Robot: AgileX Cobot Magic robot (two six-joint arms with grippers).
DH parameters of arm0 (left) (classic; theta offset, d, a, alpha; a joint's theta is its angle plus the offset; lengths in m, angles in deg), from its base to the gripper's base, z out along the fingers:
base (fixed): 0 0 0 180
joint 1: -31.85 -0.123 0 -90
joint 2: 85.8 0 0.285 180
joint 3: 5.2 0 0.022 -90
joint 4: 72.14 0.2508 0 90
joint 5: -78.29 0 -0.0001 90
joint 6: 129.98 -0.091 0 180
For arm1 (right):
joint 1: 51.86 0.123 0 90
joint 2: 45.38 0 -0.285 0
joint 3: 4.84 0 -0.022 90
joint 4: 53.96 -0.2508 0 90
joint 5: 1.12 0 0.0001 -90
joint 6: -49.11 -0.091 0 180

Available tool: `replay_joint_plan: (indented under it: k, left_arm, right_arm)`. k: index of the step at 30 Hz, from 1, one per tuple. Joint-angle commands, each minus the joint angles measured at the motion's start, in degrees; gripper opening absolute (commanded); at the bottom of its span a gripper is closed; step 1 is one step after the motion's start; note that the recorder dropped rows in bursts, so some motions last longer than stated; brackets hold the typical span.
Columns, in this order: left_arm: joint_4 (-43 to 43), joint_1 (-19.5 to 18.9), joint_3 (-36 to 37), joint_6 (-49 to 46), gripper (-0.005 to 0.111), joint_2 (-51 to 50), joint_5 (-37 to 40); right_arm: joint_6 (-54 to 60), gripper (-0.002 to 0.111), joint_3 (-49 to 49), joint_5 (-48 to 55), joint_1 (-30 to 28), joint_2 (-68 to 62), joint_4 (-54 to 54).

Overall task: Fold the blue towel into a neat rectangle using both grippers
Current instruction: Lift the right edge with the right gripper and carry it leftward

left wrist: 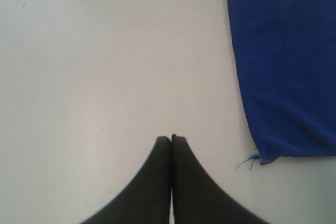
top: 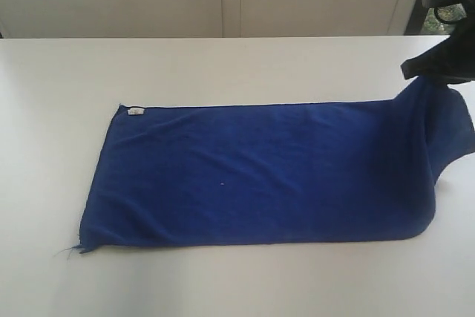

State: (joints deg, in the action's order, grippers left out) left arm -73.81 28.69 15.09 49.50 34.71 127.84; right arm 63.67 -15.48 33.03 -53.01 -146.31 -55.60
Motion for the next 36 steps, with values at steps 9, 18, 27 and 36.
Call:
replay_joint_plan:
  k: [9,18,27,36]
  left_arm:
    - [0.0,-0.2,-0.2,0.5,0.000,0.3,0.6]
    - [0.0,-0.2,-0.2,0.5,0.000,0.3,0.6]
    - [0.0,-0.2,-0.2,0.5,0.000,0.3,0.6]
    - [0.0,-0.2,-0.2,0.5,0.000,0.3,0.6]
  right_arm:
    - [-1.8,0.000,8.3,8.1,10.5,0.7,-0.3]
    - [-1.9,0.000,15.5,12.0,18.9,0.7,-4.2]
    - [-1.9,0.000,19.4,12.5,24.7,-0.8,-5.1]
    - [-1.7,0.000,23.8,13.2,30.5,-3.9,-5.4]
